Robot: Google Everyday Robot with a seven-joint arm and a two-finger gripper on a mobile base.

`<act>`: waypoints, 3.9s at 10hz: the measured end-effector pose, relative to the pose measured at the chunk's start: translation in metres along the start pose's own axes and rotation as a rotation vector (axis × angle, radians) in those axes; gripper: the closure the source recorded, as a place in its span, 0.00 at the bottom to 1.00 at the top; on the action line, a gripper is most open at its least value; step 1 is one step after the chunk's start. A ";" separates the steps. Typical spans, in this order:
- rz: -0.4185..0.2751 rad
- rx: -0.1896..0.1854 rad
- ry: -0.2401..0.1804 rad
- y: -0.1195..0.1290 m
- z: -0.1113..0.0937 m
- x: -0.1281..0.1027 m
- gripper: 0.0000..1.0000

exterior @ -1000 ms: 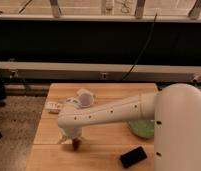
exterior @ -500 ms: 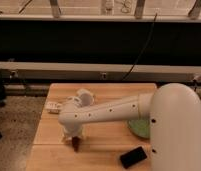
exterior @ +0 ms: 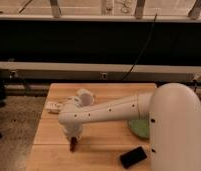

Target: Place the pepper in the ceramic cup

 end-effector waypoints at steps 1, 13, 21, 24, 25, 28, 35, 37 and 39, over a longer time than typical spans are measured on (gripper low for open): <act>0.007 0.000 0.007 0.006 -0.006 -0.001 1.00; 0.072 0.034 0.137 0.046 -0.162 0.085 1.00; 0.061 -0.037 0.190 0.040 -0.195 0.151 1.00; 0.080 -0.060 0.186 0.053 -0.185 0.163 1.00; 0.089 -0.064 0.185 0.058 -0.182 0.166 1.00; 0.110 -0.067 0.181 0.075 -0.176 0.172 1.00; 0.090 -0.048 0.204 0.075 -0.179 0.173 0.77; 0.093 -0.042 0.210 0.076 -0.178 0.172 0.77; 0.089 -0.041 0.219 0.065 -0.177 0.175 0.77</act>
